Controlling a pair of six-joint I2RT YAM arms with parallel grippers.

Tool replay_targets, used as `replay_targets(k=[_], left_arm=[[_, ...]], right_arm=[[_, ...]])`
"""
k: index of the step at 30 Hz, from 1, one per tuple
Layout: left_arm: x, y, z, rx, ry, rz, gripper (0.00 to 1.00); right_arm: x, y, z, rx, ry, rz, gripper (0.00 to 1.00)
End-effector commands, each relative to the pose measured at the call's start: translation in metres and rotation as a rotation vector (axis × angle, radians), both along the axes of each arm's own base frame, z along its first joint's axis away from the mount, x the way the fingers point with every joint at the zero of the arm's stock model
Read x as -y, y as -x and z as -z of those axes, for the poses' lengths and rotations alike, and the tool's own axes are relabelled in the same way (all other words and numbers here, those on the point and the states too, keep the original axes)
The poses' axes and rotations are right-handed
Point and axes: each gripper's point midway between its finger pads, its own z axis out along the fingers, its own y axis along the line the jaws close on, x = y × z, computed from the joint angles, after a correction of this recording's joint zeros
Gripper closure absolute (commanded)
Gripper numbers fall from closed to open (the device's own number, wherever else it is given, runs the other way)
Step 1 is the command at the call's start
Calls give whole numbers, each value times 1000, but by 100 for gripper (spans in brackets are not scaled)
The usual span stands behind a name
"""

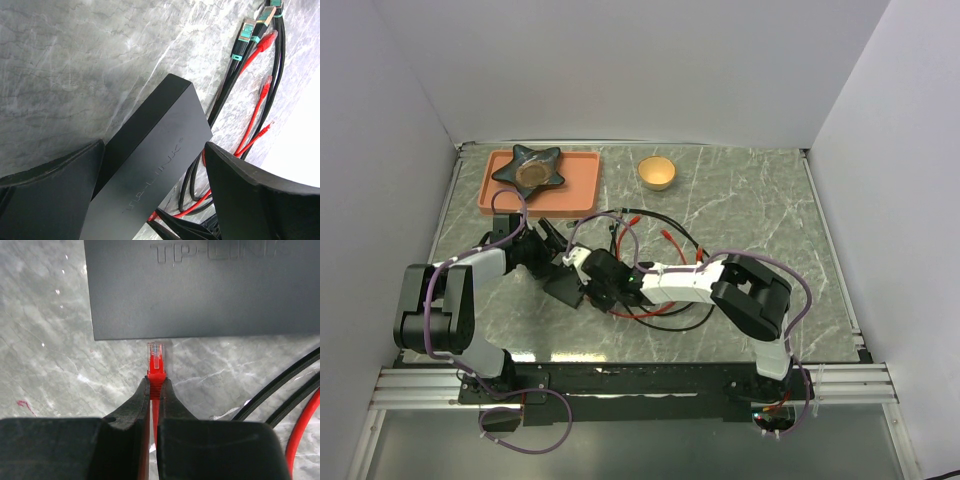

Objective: Insert the plug into the switch port

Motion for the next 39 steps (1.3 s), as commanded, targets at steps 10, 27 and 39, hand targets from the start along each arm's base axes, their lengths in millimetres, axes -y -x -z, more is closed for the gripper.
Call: replay_targets(k=[10,27,39], left_arm=[[-5,31,28,-134,-30,-7,9],[3,27,20,-112,19,10,9],[1,33,28,-134,9,4,9]], right_arm=[[-20,-20,-14,67,7,25,100],[-20,-25,-9,90,27,27,100],[-27,-27,-36,110,-38,37,100]])
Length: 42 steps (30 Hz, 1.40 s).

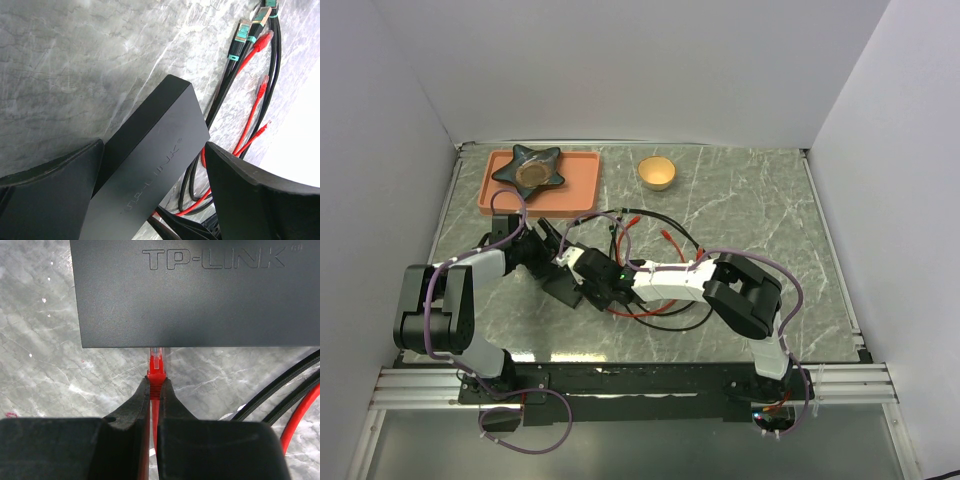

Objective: Insert the plug into the switch port

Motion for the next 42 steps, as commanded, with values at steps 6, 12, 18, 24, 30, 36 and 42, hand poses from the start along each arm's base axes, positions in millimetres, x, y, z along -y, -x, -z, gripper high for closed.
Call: replay_targets(k=[6,12,18,24,30,36,42], left_arm=[[0,34,32,-156,-6,2,9],[0,34,34,-159,-6,5,9],[-1,37,38,-167,-18,5,9],[-3,38,43,-178,-29,-4,9],[-5,38,43,-177,-36,-10,10],[-1,36,38,-164,-8,-9,10],[-1,34,31,-147,-9,-14,10]], right_arm=[[-23,-19,-54,107,-132,25,100],[-25,-20,-62,115,-149,26,100],[-27,-21,-64,113,-150,26,100],[-33,-13,-75,104,-188,-12,100],[-32,-13,-74,103,-182,-18,100],[-33,-15,-57,88,-125,2,100],[-25,-17,-37,80,-66,27,100]])
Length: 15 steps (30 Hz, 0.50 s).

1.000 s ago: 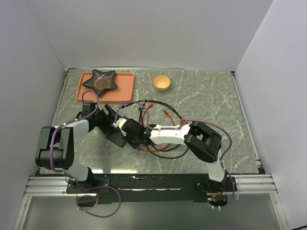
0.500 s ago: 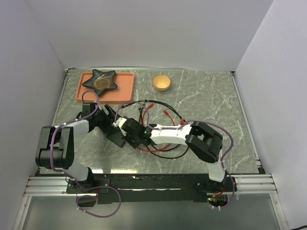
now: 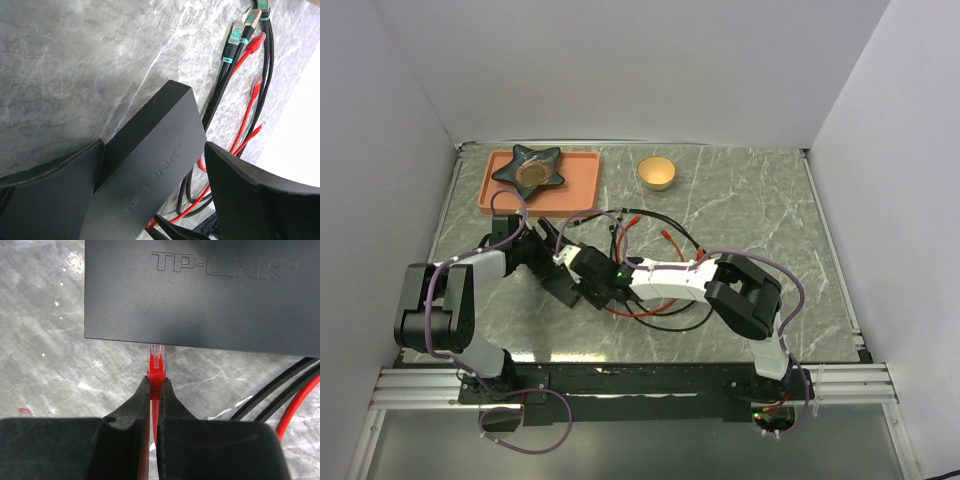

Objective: Insert the plug into the switch port

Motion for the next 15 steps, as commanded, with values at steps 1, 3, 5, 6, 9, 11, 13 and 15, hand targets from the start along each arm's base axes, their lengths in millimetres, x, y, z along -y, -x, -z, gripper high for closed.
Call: replay_targets(k=[1,3,5,6,9,11,13,15], left_arm=[[-3,38,30,-166,-29,-9,10],[-3,38,30,-167,-27,-14,10],[-3,37,28,-159,-21,-17,10],[-2,35,27,-157,-14,-21,10],[-1,34,26,-154,-8,-20,10],[-2,34,26,-158,-14,-23,10],[-3,33,25,-154,-20,-25,10],[-3,31,24,-150,-19,-26,10]], right_arm=[[-21,-17,-21,80,-70,31,100],[-20,-15,-20,85,-68,27,100],[-16,-16,-17,86,-41,37,100],[-15,-16,-13,81,-30,38,100],[-12,-12,-10,82,-34,27,100],[-15,-8,-16,84,-61,5,100],[-13,-4,-14,76,-62,-7,100],[-13,1,-13,67,-66,-30,100]])
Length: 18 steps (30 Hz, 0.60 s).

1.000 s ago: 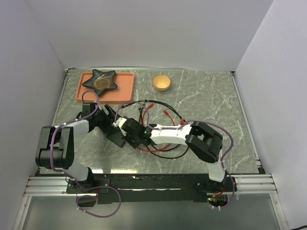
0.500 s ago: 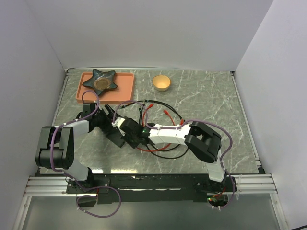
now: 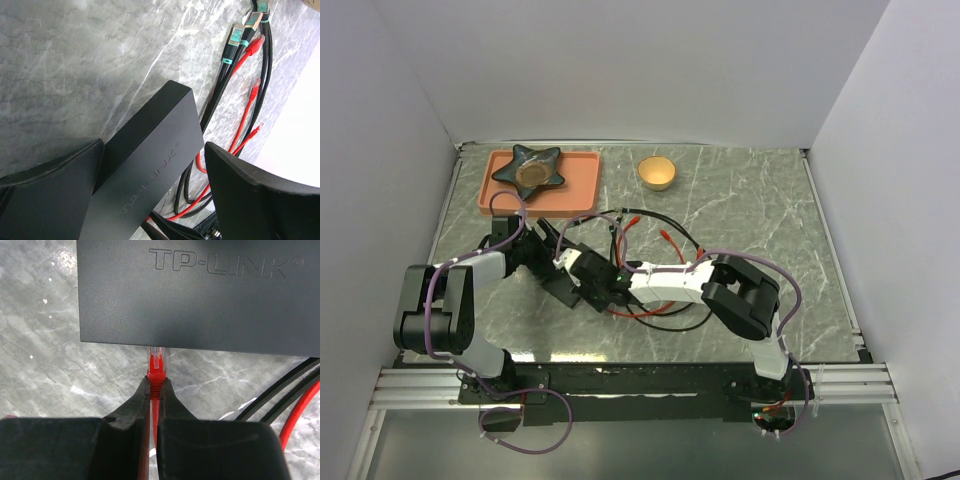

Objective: Insert the plug into the switch port

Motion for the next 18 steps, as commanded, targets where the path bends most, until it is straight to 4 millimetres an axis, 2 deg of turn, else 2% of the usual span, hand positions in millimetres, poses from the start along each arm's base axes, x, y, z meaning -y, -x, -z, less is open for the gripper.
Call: replay_targets(k=[1,9,18], left_arm=[[-3,29,25,-149,-27,-11,10],[-4,28,27,-154,-40,-7,10],[-5,33,33,-166,-47,-1,10]], right_arm=[[-16,2,-25,45,-93,-49,100],[-16,4,-31,63,-115,-54,100],[-20,-8,-38,95,-108,-14,100]])
